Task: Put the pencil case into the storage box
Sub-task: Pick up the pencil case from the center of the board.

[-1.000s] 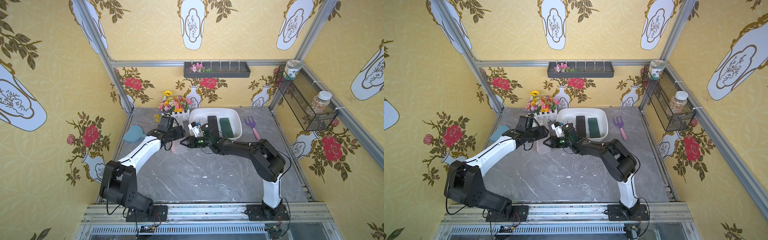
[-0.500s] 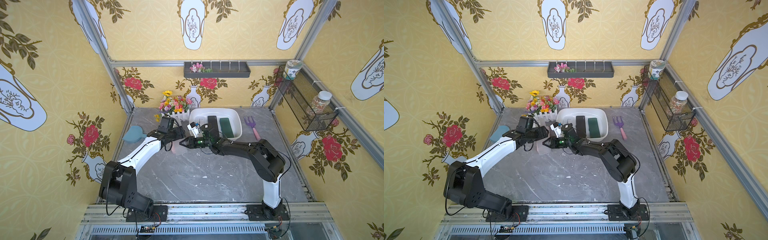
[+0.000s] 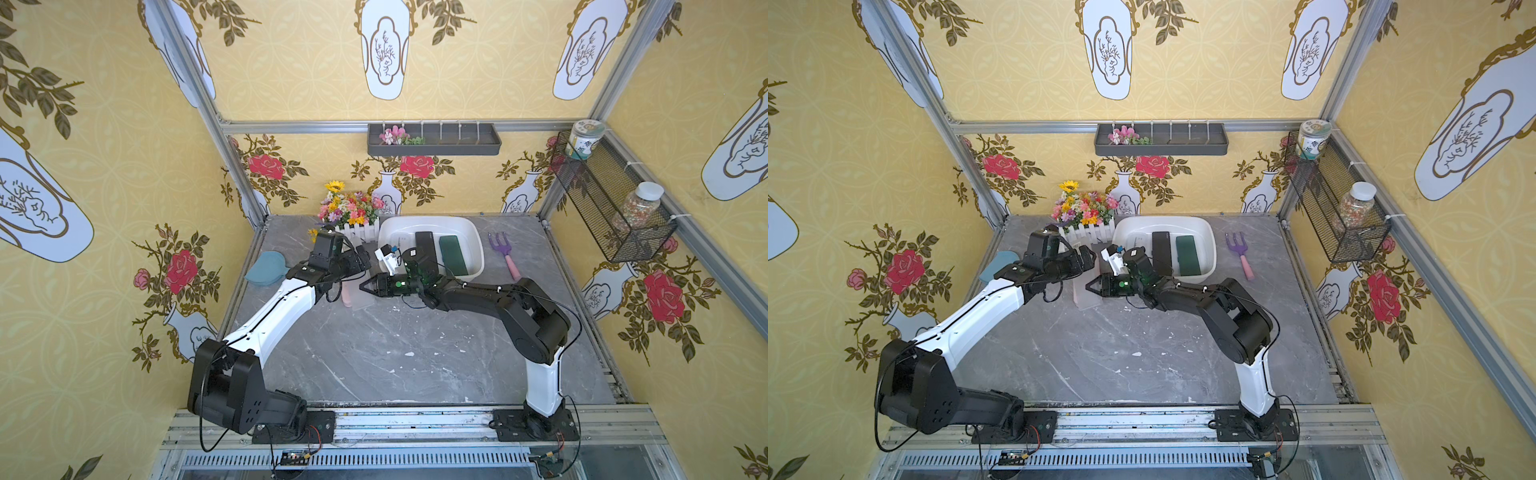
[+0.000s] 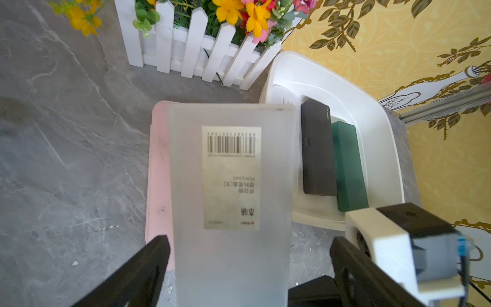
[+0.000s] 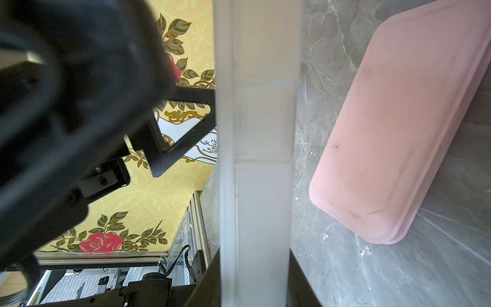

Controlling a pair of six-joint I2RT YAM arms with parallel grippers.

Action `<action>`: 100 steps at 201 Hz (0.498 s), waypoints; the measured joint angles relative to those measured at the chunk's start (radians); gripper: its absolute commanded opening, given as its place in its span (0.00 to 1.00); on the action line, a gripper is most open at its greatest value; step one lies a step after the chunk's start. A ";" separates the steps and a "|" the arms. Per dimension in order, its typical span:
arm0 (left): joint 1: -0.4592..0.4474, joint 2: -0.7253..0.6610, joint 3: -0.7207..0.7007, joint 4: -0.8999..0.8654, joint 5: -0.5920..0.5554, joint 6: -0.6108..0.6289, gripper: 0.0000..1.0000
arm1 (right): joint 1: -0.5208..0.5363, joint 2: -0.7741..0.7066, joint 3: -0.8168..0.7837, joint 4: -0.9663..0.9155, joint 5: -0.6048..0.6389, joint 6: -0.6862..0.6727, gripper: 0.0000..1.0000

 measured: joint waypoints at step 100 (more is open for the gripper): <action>0.000 -0.150 -0.039 -0.023 -0.145 -0.002 1.00 | -0.178 -0.003 0.011 -0.018 -0.053 -0.001 0.31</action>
